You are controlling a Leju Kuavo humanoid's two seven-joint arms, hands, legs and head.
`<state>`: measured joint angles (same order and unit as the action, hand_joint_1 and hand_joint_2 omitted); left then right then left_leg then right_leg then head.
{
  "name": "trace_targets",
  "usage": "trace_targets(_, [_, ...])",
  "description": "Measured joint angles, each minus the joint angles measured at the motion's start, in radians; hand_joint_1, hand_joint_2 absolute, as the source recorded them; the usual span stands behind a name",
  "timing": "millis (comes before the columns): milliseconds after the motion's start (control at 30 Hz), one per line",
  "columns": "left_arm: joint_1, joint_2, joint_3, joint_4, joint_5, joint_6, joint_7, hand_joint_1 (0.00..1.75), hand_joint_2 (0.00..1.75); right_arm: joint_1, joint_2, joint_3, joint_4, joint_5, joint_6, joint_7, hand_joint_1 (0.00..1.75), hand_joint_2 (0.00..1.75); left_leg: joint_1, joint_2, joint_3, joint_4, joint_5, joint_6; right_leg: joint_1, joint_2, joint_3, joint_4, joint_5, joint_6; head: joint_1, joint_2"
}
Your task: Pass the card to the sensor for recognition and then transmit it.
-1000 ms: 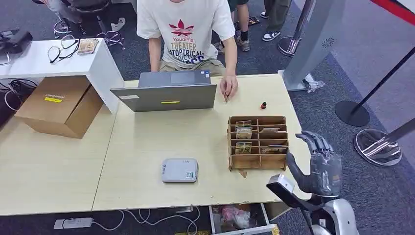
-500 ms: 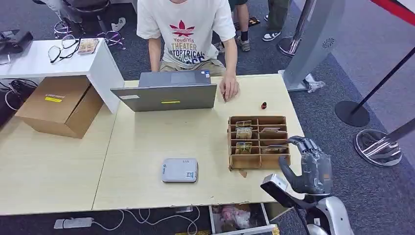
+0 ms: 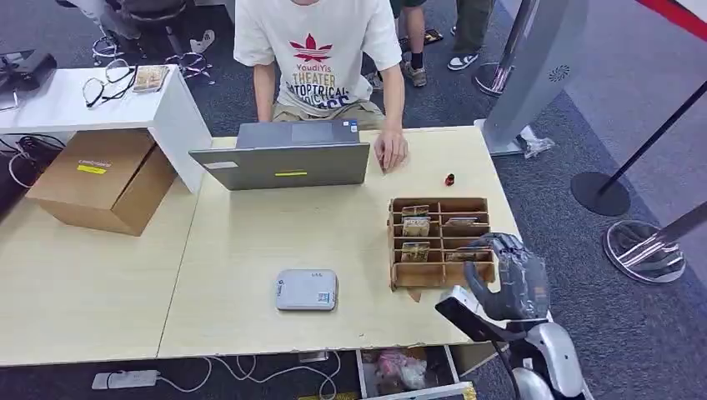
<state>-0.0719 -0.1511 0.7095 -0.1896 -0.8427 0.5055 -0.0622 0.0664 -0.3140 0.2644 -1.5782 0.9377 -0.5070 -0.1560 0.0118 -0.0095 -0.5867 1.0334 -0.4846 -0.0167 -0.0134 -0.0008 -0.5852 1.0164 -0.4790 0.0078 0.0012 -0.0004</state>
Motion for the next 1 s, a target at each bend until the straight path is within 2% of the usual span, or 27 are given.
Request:
trace_targets(100, [0.0,0.0,0.0,0.0,0.0,0.0,0.0,0.0,0.0,-0.01,0.002,0.002,0.017,-0.008,0.002,-0.004,0.89,1.75,0.0,0.0,0.0,0.0,0.0,0.0,0.0,0.0,0.0,0.0,0.0,0.0,0.0,0.0])
trace_targets(200, [0.0,0.0,0.0,0.0,0.0,0.003,0.001,0.0,0.0,-0.025,0.003,0.003,0.039,-0.025,0.006,-0.015,0.98,1.75,0.0,0.0,0.0,0.0,0.0,0.0,0.0,0.0,0.0,0.0,0.0,0.0,0.0,0.0])
trace_targets(233, [0.0,0.0,0.0,0.0,0.0,0.003,0.002,0.0,0.0,-0.032,0.005,0.003,0.049,-0.029,0.007,-0.016,0.91,1.75,0.0,0.0,0.0,0.0,0.0,0.0,0.0,0.0,0.0,0.0,0.0,0.0,0.0,0.0])
trace_targets(267, [0.0,0.0,0.0,0.0,0.0,0.003,0.002,0.0,0.0,-0.038,0.006,0.004,0.058,-0.033,0.008,-0.017,0.96,1.75,0.0,0.0,0.0,0.0,0.0,0.0,0.0,0.0,0.0,0.0,0.0,0.0,0.0,0.0])
trace_targets(400, [0.0,0.002,0.0,0.0,-0.002,0.003,0.008,0.0,0.0,-0.063,0.007,0.007,0.101,-0.037,0.008,-0.026,0.99,1.75,0.0,0.0,0.0,0.0,0.0,0.0,0.0,0.0,0.0,0.0,0.0,0.0,0.0,0.0])
trace_targets(500, [0.0,0.003,0.0,0.0,-0.004,0.003,0.008,0.0,0.0,-0.077,0.007,0.01,0.123,-0.04,0.007,-0.033,1.15,1.75,0.0,0.0,0.0,0.0,0.0,0.0,0.0,0.0,0.0,0.0,0.0,0.0,0.0,0.0])
trace_targets(700, [0.0,0.007,0.0,0.0,-0.003,0.003,0.008,0.0,0.0,-0.1,0.007,0.016,0.16,-0.051,0.007,-0.035,1.13,1.75,0.0,0.0,0.0,0.0,0.0,0.0,0.0,0.0,0.0,0.0,0.0,0.0,0.0,0.0])
trace_targets(833, [0.0,0.01,0.0,0.0,0.001,0.003,0.008,0.0,0.0,-0.104,0.007,0.018,0.175,-0.053,0.007,-0.034,1.19,1.75,0.0,0.0,0.0,0.0,0.0,0.0,0.0,0.0,0.0,0.0,0.0,0.0,0.0,0.0])
trace_targets(867, [0.0,0.01,0.0,0.0,0.002,0.003,0.008,0.0,0.0,-0.106,0.007,0.018,0.18,-0.055,0.007,-0.034,1.12,1.75,0.0,0.0,0.0,0.0,0.0,0.0,0.0,0.0,0.0,0.0,0.0,0.0,0.0,0.0])
trace_targets(1000, [0.0,0.01,0.0,0.0,0.007,0.003,0.008,0.0,0.0,-0.107,0.006,0.02,0.193,-0.055,0.007,-0.032,1.17,1.75,0.0,0.0,0.0,0.0,0.0,0.0,0.0,0.0,0.0,0.0,0.0,0.0,0.0,0.0])
